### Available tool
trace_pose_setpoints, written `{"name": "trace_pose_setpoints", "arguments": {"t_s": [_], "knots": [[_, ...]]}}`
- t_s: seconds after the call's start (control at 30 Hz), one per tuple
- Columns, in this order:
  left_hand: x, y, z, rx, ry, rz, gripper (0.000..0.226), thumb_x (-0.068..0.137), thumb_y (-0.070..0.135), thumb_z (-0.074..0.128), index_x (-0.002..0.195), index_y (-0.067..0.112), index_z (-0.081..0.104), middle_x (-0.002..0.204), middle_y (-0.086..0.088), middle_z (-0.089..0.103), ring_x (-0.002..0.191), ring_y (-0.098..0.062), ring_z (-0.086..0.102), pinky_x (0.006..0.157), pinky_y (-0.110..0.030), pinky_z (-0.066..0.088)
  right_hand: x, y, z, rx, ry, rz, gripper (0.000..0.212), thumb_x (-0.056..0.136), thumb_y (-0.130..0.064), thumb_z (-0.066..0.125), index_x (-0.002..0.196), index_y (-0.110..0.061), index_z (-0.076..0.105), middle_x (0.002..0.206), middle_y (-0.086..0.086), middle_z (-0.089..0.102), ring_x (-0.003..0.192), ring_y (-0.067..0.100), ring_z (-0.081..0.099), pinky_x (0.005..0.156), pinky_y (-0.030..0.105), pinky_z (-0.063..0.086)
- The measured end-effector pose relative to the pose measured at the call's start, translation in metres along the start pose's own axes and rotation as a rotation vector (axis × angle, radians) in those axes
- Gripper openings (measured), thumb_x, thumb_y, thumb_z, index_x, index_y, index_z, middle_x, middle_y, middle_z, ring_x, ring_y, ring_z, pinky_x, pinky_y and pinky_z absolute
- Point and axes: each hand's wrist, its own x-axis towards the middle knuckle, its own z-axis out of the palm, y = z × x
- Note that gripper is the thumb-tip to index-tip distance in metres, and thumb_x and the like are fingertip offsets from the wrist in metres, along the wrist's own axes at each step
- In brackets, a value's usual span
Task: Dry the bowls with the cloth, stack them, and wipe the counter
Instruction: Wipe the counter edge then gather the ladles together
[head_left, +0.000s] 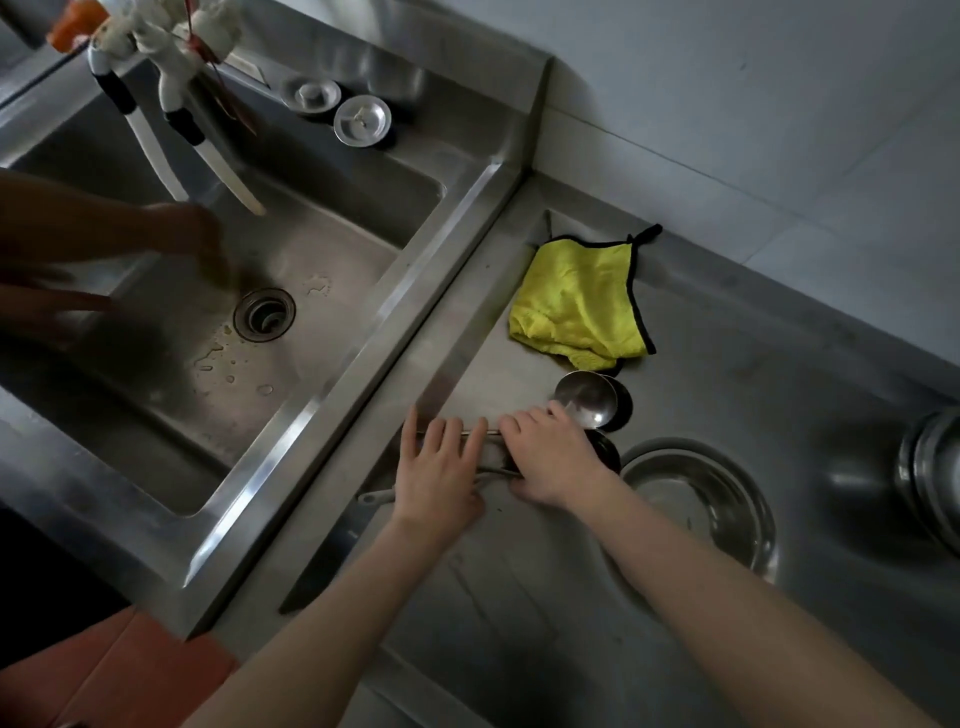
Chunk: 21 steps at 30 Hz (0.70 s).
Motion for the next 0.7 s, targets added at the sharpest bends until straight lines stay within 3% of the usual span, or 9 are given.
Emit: {"name": "trace_pose_setpoints", "arguments": {"t_s": [0.17, 0.33, 0.53, 0.63, 0.7], "knots": [[0.002, 0.005, -0.001, 0.035, -0.050, 0.044, 0.067, 0.044, 0.035, 0.081, 0.106, 0.018, 0.063, 0.086, -0.006, 0.062, 0.076, -0.029, 0.060, 0.076, -0.042, 0.050, -0.011, -0.002, 0.002, -0.014, -0.037, -0.019, 0.049, 0.076, -0.039, 0.066, 0.112, -0.015, 0.043, 0.112, 0.005, 0.058, 0.104, 0.025, 0.055, 0.090, 0.037, 0.035], [0.005, 0.014, -0.001, 0.027, -0.109, 0.091, 0.048, 0.042, 0.026, 0.082, 0.084, 0.019, 0.060, 0.069, -0.001, 0.058, 0.053, -0.025, 0.058, 0.049, -0.031, 0.042, -0.029, -0.001, 0.007, -0.005, -0.038, -0.018, 0.048, 0.076, -0.037, 0.066, 0.113, -0.016, 0.042, 0.113, 0.004, 0.057, 0.103, 0.023, 0.054, 0.085, 0.037, 0.036], [0.006, 0.025, -0.007, -0.048, -0.146, 0.063, 0.024, 0.083, 0.019, 0.060, 0.105, 0.017, 0.051, 0.100, -0.004, 0.058, 0.083, -0.029, 0.065, 0.062, -0.035, 0.040, -0.038, 0.008, 0.009, 0.013, 0.041, -0.047, 0.047, 0.076, -0.033, 0.066, 0.115, -0.016, 0.046, 0.114, 0.003, 0.054, 0.105, 0.023, 0.052, 0.087, 0.036, 0.036], [0.005, 0.026, -0.007, -0.062, -0.140, 0.062, 0.024, 0.087, 0.017, 0.055, 0.110, 0.017, 0.050, 0.103, -0.004, 0.058, 0.089, -0.030, 0.064, 0.065, -0.036, 0.042, -0.040, 0.014, 0.011, -0.017, 0.095, -0.030, 0.056, 0.056, -0.039, 0.079, 0.102, -0.017, 0.056, 0.100, 0.004, 0.057, 0.093, 0.024, 0.055, 0.086, 0.039, 0.042], [0.005, 0.024, -0.006, -0.083, -0.146, 0.074, 0.028, 0.077, 0.017, 0.067, 0.102, 0.015, 0.055, 0.091, -0.005, 0.062, 0.078, -0.030, 0.066, 0.059, -0.036, 0.047, -0.041, 0.018, 0.014, -0.020, 0.122, -0.024, 0.061, 0.052, -0.039, 0.080, 0.104, -0.015, 0.058, 0.100, 0.006, 0.058, 0.095, 0.026, 0.055, 0.099, 0.046, 0.039]]}}
